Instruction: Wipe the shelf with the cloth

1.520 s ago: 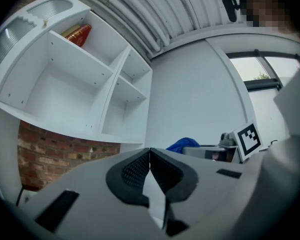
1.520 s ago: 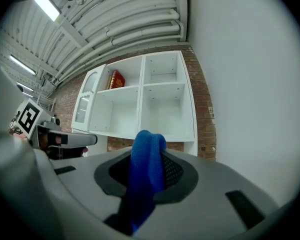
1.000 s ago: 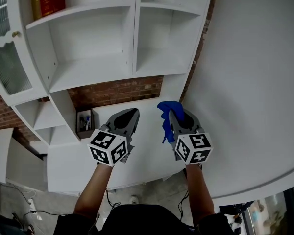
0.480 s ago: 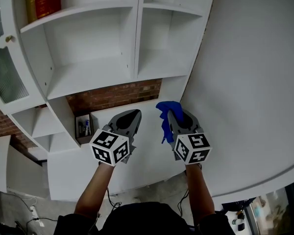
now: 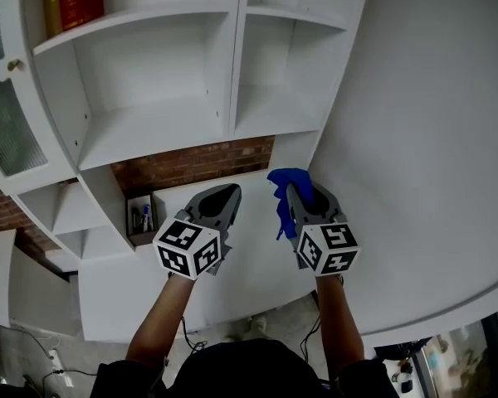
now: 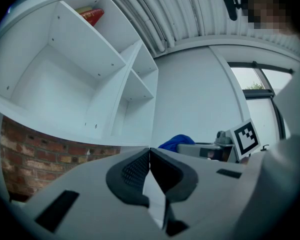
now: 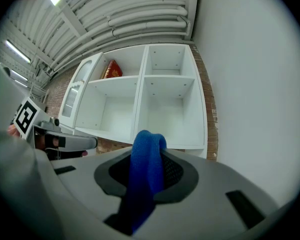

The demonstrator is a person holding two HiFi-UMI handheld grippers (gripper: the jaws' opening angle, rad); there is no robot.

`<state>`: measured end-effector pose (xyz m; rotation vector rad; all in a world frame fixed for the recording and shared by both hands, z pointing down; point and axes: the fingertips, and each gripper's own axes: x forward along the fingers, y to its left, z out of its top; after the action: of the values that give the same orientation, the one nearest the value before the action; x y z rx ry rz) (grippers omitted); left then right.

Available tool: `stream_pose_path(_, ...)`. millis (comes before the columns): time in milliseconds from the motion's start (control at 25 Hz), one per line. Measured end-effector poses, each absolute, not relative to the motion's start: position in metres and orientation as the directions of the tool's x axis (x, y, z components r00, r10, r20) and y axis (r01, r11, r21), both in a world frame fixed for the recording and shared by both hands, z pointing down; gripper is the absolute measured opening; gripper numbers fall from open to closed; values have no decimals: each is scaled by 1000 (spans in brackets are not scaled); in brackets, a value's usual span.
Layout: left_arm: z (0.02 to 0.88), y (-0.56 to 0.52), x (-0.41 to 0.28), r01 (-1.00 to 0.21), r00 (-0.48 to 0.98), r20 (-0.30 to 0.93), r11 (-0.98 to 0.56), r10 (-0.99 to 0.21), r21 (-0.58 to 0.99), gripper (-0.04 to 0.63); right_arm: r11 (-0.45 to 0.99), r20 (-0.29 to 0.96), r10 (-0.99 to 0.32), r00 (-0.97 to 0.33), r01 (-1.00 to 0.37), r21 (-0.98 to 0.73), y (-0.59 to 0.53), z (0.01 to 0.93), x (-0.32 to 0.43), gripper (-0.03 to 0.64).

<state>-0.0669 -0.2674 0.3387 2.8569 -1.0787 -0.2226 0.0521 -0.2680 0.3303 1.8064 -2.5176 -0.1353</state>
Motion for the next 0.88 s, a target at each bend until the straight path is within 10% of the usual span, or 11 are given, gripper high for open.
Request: stream_pose_path(880,325,-329,-43,-699,699,-120,-709,-705,95,17,377,-63,-920,-386,-919,119,-338,310,73,98)
